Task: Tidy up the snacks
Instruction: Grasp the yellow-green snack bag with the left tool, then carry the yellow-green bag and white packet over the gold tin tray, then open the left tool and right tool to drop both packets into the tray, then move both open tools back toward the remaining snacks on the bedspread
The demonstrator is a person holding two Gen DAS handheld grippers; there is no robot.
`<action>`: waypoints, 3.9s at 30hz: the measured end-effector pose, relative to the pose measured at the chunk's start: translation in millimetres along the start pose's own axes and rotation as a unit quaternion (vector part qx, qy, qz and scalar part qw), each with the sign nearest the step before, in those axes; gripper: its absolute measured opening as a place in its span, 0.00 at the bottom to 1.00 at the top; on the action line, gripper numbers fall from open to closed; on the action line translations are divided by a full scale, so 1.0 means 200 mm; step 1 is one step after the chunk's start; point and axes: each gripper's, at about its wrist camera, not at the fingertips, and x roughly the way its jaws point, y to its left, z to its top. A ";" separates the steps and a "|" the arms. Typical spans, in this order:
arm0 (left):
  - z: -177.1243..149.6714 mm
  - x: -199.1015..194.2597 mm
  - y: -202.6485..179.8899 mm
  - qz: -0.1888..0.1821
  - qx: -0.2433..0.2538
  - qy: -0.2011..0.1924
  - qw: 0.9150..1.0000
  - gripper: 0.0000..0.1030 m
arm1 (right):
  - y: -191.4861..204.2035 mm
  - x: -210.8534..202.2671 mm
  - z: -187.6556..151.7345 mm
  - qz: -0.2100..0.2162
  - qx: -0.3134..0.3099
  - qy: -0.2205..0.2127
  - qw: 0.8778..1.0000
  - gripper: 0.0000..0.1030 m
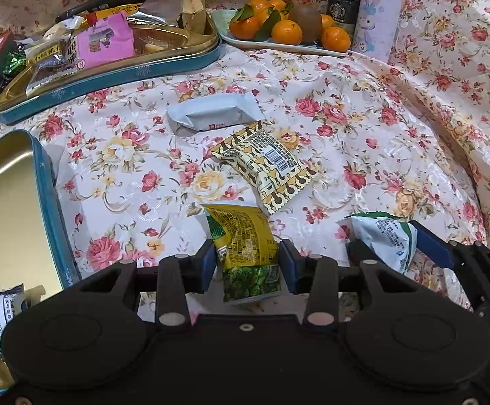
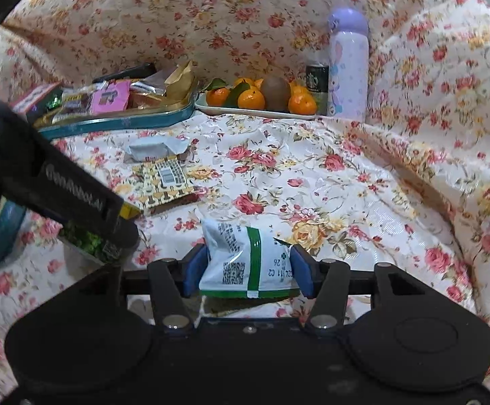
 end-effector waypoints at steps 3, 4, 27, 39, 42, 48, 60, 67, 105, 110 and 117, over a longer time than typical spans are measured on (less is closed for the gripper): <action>0.00 0.01 -0.01 0.007 0.004 0.001 1.000 0.49 | -0.02 0.01 0.02 0.013 0.026 0.006 1.000 0.62; 0.00 0.01 -0.01 0.008 0.005 0.001 1.000 0.49 | -0.02 0.01 0.02 0.018 0.034 0.010 0.999 0.64; -0.07 -0.18 0.04 -0.009 0.009 -0.056 0.998 0.40 | 0.00 -0.09 0.02 0.013 0.028 -0.012 0.999 0.54; -0.24 -0.46 0.30 0.022 -0.024 -0.088 0.996 0.40 | 0.10 -0.27 0.02 0.043 0.032 -0.012 0.998 0.54; -0.28 -0.52 0.40 0.036 -0.038 -0.094 0.994 0.40 | 0.17 -0.31 0.02 0.054 0.018 -0.010 0.998 0.54; -0.33 -0.60 0.64 0.068 -0.067 -0.106 0.990 0.40 | 0.34 -0.36 0.04 0.086 -0.004 -0.005 0.996 0.54; -0.42 -0.67 1.11 0.104 -0.148 -0.131 0.975 0.41 | 0.74 -0.40 0.15 0.143 -0.065 -0.014 0.987 0.54; -0.45 -0.67 1.29 0.105 -0.189 -0.130 0.968 0.41 | 0.99 -0.34 0.27 0.178 -0.084 -0.020 0.980 0.54; -0.49 -0.72 1.39 0.118 -0.239 -0.107 0.958 0.54 | 1.38 -0.15 0.39 0.185 -0.064 -0.015 0.980 0.62; -0.49 -0.72 1.36 0.128 -0.232 -0.108 0.958 0.54 | 1.36 -0.18 0.37 0.184 -0.064 -0.016 0.981 0.62; -0.47 -0.72 1.26 0.159 -0.192 -0.119 0.961 0.54 | 1.27 -0.23 0.32 0.172 -0.061 -0.015 0.983 0.62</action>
